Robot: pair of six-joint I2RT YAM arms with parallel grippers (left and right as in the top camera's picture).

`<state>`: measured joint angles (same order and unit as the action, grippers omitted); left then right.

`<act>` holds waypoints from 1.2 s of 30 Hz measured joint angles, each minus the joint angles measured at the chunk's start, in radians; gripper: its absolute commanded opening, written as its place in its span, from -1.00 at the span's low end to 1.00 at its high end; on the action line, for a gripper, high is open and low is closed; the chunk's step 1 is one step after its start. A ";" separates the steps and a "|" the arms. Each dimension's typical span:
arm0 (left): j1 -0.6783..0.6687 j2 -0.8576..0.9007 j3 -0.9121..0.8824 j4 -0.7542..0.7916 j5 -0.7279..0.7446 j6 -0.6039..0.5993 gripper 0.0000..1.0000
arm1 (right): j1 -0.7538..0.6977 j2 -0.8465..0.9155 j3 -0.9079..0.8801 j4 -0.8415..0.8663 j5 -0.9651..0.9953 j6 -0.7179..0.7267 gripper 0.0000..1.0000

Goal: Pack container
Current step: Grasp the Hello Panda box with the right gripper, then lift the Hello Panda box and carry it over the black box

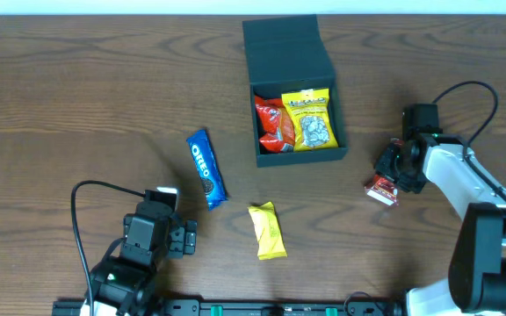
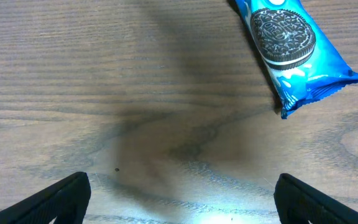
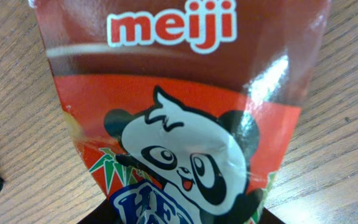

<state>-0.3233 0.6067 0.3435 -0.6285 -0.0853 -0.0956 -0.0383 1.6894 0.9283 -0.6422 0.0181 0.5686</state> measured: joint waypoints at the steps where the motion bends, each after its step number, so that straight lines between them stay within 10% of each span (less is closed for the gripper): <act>1: 0.000 0.000 0.000 0.000 0.000 0.000 0.91 | 0.000 0.000 0.000 0.000 0.000 0.000 -0.49; 36: 0.000 0.000 0.000 0.000 0.000 0.000 0.91 | 0.068 -0.105 0.280 -0.337 0.046 -0.068 -0.67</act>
<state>-0.3233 0.6067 0.3431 -0.6285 -0.0853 -0.0952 0.0292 1.5848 1.2083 -0.9794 0.0643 0.5011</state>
